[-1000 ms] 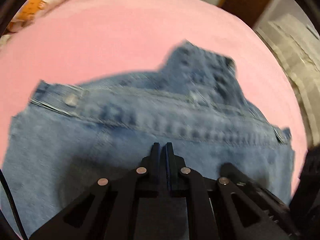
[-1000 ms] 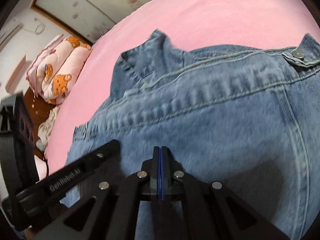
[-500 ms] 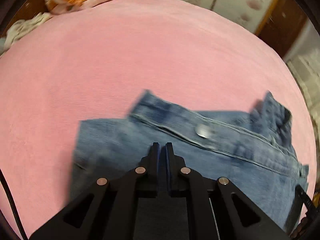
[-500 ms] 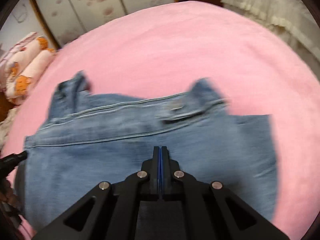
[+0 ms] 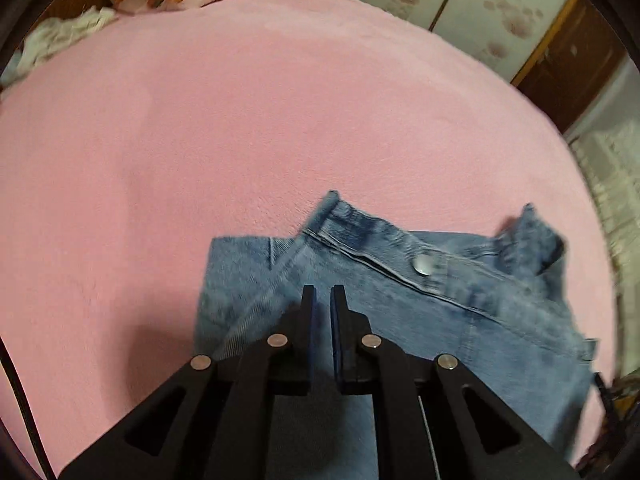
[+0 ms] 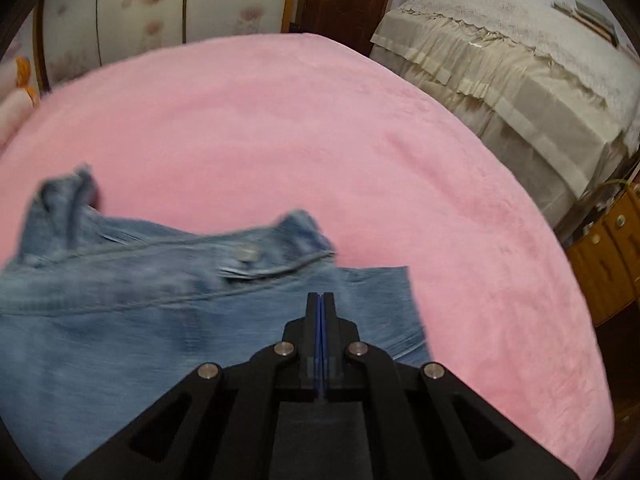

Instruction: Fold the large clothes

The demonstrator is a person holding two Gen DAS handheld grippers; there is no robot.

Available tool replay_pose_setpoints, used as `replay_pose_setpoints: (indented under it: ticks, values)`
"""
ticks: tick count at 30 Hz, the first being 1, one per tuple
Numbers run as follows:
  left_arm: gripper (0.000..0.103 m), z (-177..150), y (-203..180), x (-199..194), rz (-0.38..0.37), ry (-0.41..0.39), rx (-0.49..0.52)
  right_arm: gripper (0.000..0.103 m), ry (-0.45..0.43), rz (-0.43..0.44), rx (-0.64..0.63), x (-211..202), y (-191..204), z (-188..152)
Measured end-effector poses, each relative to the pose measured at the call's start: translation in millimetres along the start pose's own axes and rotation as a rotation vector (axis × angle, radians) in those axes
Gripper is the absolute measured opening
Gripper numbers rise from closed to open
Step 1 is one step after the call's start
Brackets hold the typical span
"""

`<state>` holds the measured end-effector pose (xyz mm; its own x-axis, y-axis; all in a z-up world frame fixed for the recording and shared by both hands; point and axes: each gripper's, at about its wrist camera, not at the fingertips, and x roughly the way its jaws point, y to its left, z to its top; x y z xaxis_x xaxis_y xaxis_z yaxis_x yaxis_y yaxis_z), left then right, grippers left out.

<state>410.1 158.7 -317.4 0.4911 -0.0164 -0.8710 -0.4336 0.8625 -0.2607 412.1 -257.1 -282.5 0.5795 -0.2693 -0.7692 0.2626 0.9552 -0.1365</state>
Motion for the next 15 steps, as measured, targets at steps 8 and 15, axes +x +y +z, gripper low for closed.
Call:
replay_pose_setpoints:
  ticks: [8,15]
  values:
    - [0.016,-44,14,-52,-0.029,0.011,-0.086,0.000,0.105,0.408,0.076,-34,60,-12]
    - [0.017,-94,40,-84,-0.004,0.051,-0.152,0.000,0.315,0.556,0.133,-31,127,-60]
